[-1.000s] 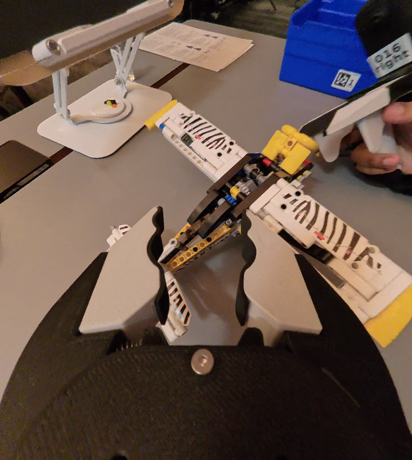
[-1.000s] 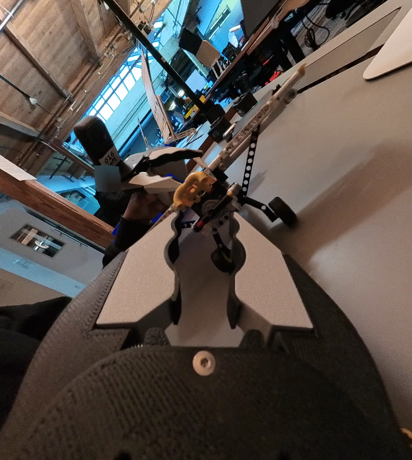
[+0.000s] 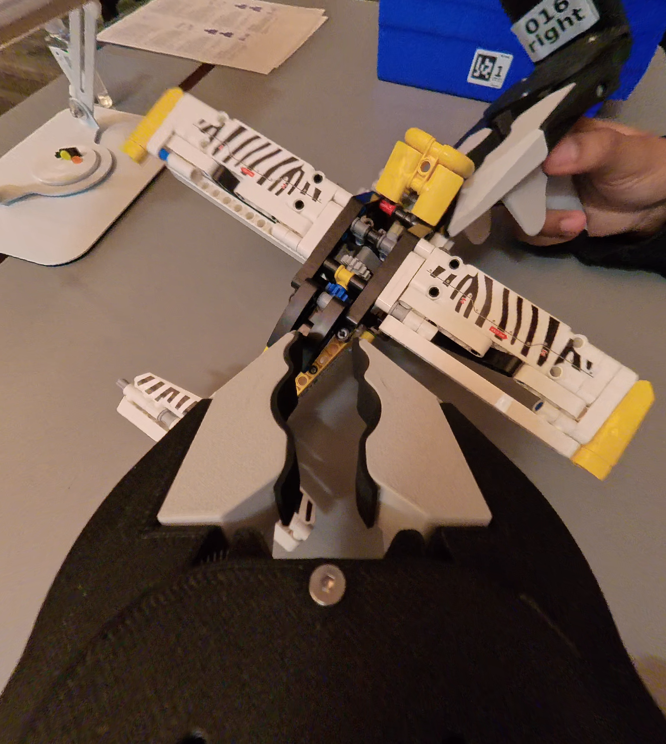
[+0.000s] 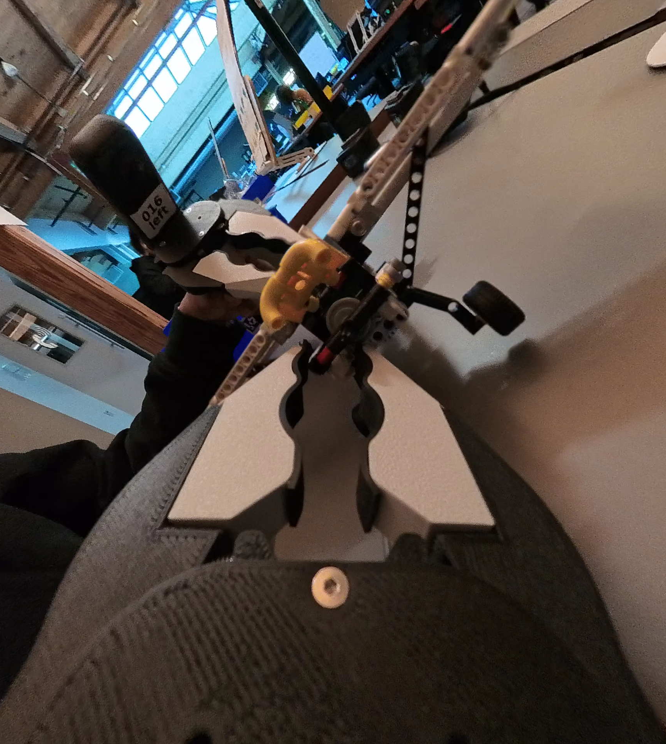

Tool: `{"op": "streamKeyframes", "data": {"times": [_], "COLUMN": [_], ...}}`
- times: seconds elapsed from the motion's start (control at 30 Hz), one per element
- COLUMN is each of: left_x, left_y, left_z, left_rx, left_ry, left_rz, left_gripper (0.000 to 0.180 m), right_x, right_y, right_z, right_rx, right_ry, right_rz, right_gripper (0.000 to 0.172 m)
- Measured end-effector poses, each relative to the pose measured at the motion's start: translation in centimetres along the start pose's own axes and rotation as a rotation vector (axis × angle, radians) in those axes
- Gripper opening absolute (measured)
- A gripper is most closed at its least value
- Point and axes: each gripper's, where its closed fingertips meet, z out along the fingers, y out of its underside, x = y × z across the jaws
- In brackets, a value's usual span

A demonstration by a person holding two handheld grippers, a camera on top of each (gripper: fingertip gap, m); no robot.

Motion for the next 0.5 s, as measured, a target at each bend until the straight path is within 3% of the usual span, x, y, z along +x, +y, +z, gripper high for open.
{"op": "streamKeyframes", "data": {"times": [0.27, 0.5], "left_x": [0.3, -0.2], "left_y": [-0.2, -0.6], "left_z": [0.1, 0.6], "left_rx": [-0.028, -0.005], "left_ry": [-0.033, -0.053], "left_rz": [0.060, 0.058], "left_gripper": [0.008, 0.010], "right_x": [0.6, 1.0], "right_y": [-0.8, -1.2], "right_z": [-0.5, -0.7], "right_rx": [0.027, 0.063], "right_ry": [-0.047, -0.090], "right_rz": [0.098, 0.208], "right_gripper": [0.018, 0.018]}}
